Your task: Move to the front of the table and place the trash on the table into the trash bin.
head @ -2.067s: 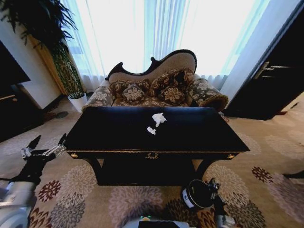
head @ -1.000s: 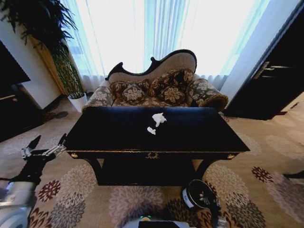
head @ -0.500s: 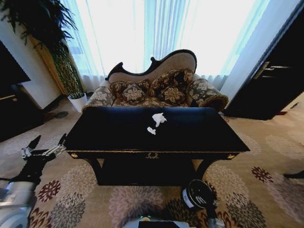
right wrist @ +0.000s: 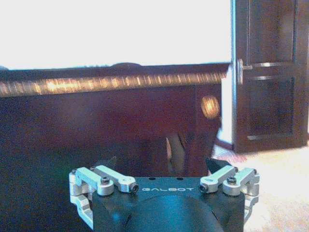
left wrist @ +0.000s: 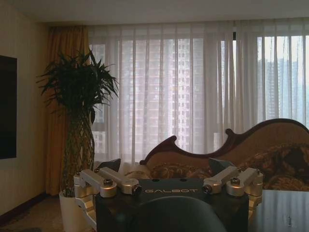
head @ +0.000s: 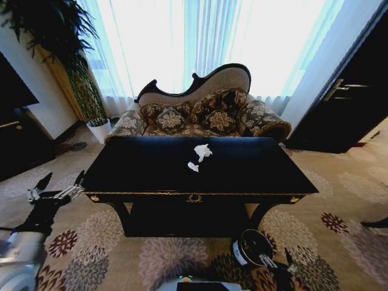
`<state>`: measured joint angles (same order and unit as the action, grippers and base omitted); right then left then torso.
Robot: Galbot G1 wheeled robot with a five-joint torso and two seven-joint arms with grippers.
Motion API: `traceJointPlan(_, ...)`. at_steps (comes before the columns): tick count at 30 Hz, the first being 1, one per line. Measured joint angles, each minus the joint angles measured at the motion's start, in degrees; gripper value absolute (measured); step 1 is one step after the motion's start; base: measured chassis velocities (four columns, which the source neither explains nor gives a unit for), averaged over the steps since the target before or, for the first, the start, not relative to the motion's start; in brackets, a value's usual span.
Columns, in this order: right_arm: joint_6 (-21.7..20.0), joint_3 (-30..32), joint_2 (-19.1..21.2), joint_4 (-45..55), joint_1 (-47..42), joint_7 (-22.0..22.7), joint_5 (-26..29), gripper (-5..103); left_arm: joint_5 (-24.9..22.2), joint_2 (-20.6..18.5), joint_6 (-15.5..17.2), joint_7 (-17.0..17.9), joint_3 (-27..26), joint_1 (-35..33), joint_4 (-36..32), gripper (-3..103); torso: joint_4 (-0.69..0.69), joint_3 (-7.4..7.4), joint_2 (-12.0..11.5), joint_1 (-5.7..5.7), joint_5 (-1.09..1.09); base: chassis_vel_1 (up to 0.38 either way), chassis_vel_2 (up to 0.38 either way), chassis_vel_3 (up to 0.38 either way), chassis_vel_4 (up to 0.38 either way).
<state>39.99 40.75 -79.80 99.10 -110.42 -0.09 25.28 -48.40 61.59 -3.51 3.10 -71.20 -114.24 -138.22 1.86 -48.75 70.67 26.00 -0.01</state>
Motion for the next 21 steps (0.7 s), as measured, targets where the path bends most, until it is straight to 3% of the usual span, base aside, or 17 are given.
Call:
traceJointPlan(13,0.8,4.4,0.2,12.4,-5.4,0.0,-3.0,100,0.0,0.0,0.0,0.0,0.0,0.0,0.0,100,0.0,0.0,0.0,0.0,0.0,0.0,0.0,0.0,0.0)
traceJointPlan(21,-3.3,6.8,3.4,18.6,-4.1,0.7,-2.6,100,0.0,0.0,0.0,0.0,0.0,0.0,0.0,100,0.0,-0.01,0.0,0.0,0.0,0.0,0.0,0.0,0.0)
